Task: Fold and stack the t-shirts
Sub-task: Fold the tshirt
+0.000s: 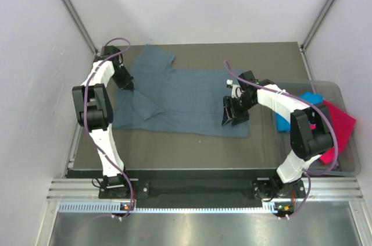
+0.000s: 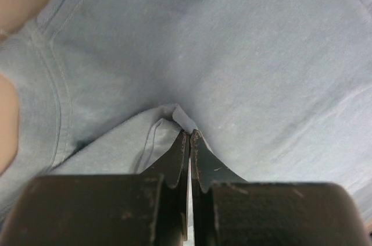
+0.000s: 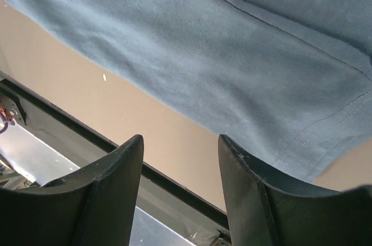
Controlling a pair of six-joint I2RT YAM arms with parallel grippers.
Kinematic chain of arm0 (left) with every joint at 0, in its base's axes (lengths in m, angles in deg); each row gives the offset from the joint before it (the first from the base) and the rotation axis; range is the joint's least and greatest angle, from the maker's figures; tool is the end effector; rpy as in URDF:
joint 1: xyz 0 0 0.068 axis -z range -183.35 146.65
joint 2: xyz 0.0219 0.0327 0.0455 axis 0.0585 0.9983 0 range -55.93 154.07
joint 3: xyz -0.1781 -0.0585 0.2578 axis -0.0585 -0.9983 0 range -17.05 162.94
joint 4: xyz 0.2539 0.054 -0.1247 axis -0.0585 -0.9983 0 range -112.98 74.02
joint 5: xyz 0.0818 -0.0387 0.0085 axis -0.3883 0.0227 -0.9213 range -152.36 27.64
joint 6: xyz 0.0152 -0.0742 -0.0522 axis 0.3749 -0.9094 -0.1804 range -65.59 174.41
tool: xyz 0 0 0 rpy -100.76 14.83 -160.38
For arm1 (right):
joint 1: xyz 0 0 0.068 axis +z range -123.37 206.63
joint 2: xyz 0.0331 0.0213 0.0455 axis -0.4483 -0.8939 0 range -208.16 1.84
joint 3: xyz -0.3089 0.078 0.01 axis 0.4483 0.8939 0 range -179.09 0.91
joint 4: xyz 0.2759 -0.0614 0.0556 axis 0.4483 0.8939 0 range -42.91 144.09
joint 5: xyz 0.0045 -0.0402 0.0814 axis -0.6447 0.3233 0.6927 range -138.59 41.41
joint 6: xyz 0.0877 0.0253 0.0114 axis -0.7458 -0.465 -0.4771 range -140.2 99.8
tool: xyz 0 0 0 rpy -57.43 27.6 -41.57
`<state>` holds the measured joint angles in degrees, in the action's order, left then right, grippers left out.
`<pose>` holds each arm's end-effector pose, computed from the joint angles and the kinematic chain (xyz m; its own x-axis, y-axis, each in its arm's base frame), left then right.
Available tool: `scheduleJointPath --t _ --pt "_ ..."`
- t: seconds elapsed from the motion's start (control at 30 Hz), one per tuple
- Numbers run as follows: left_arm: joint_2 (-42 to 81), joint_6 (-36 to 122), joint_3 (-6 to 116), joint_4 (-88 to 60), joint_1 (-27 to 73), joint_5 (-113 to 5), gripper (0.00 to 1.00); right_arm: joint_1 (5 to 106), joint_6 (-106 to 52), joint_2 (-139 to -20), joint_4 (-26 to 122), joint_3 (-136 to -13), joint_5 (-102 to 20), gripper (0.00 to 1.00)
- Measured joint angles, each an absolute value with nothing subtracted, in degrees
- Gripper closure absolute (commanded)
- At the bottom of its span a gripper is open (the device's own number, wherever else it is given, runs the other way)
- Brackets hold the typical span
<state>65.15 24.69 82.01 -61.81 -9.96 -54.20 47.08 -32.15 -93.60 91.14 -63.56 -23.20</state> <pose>0.5130 0.0476 0.1891 -0.7688 -0.5831 -0.2624 -0.5089 0.8065 -0.3011 0.3185 0.1565 0.1907 -0.9724 -0.1629 -0.1671 -0.2229 0.8602 0.4587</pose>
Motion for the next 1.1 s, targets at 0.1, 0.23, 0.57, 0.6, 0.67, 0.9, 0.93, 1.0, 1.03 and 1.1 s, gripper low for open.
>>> scheduleJointPath --t 0.1,0.23,0.57,0.6,0.67,0.9,0.93,1.0,1.03,1.1 --pt "66.4 25.6 83.8 -62.5 -9.9 -54.0 1.00 47.1 -32.2 -93.6 90.8 -63.1 -23.1 0.45" --pt "68.1 26.6 85.6 -62.8 -9.7 -54.0 1.00 47.1 -32.2 -93.6 90.3 -62.0 -23.0 0.45" --pt "70.3 29.4 87.2 -63.6 -9.2 -54.3 0.84 47.1 -32.2 -93.6 89.7 -61.4 -22.8 0.45" --pt "70.4 30.2 87.2 -63.9 -9.2 -54.5 0.74 47.1 -32.2 -93.6 89.7 -61.4 -22.8 0.45" --pt "70.4 31.5 87.2 -64.5 -9.0 -55.2 0.48 47.1 -32.2 -93.9 89.6 -61.4 -22.7 0.44" --pt "65.5 32.5 84.1 -65.7 -9.0 -61.9 0.35 47.1 -32.3 -95.2 89.4 -61.4 -21.9 0.44" --pt "63.2 32.1 81.9 -65.3 -9.1 -62.8 0.34 47.1 -32.4 -95.3 89.4 -61.4 -21.9 0.44" --pt "57.4 31.1 76.8 -65.0 -9.9 -63.5 0.30 47.1 -32.7 -95.4 89.3 -61.4 -21.8 0.44" --pt "54.4 30.4 74.0 -64.9 -10.5 -63.6 0.29 47.1 -32.9 -95.4 89.2 -61.4 -21.7 0.44" --pt "47.4 28.3 67.2 -63.8 -12.9 -63.2 0.29 46.9 -34.1 -95.4 88.2 -61.3 -21.4 0.44"
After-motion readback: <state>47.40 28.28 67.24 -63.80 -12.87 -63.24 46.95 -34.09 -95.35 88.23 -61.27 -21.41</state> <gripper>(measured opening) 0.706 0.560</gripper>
